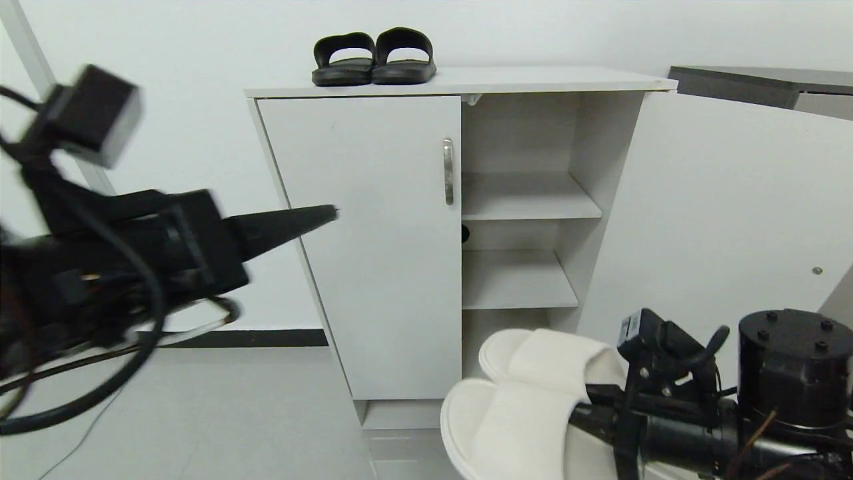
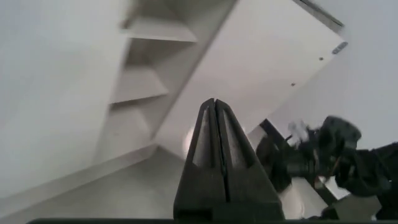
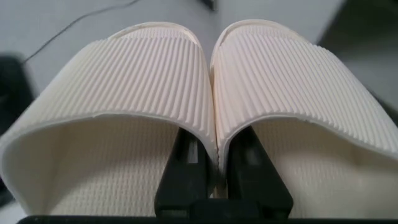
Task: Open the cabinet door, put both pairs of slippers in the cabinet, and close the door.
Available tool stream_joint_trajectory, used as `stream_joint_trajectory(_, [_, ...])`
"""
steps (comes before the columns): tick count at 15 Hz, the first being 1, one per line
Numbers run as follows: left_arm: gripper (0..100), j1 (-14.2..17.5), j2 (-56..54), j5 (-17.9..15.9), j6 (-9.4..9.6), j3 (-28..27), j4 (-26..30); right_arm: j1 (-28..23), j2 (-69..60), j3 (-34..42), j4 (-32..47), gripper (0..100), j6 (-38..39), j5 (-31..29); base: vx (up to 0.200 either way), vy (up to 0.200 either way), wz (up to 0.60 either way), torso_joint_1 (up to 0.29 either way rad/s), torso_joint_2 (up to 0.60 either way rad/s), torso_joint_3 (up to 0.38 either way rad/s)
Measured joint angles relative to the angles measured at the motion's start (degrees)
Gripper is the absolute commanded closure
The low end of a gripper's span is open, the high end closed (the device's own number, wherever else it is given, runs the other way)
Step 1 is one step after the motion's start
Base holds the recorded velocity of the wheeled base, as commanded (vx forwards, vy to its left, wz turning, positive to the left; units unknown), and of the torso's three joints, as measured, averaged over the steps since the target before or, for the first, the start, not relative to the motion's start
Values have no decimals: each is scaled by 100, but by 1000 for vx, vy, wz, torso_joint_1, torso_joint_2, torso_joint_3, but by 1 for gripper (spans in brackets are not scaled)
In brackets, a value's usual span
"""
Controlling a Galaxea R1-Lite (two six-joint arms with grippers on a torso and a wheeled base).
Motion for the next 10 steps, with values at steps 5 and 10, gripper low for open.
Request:
stream_joint_trajectory(5, [100,1223,-2898,1289,484,589,2553,-41,641,-791,-196,100,282,-1762,0,0,0,0,0,0])
stream_joint_trajectory(10, [100,2638,-5121,2175,1308,2022,3210,-35,956,-880,-211,100,288,-1794,0,0,0,0,0,0])
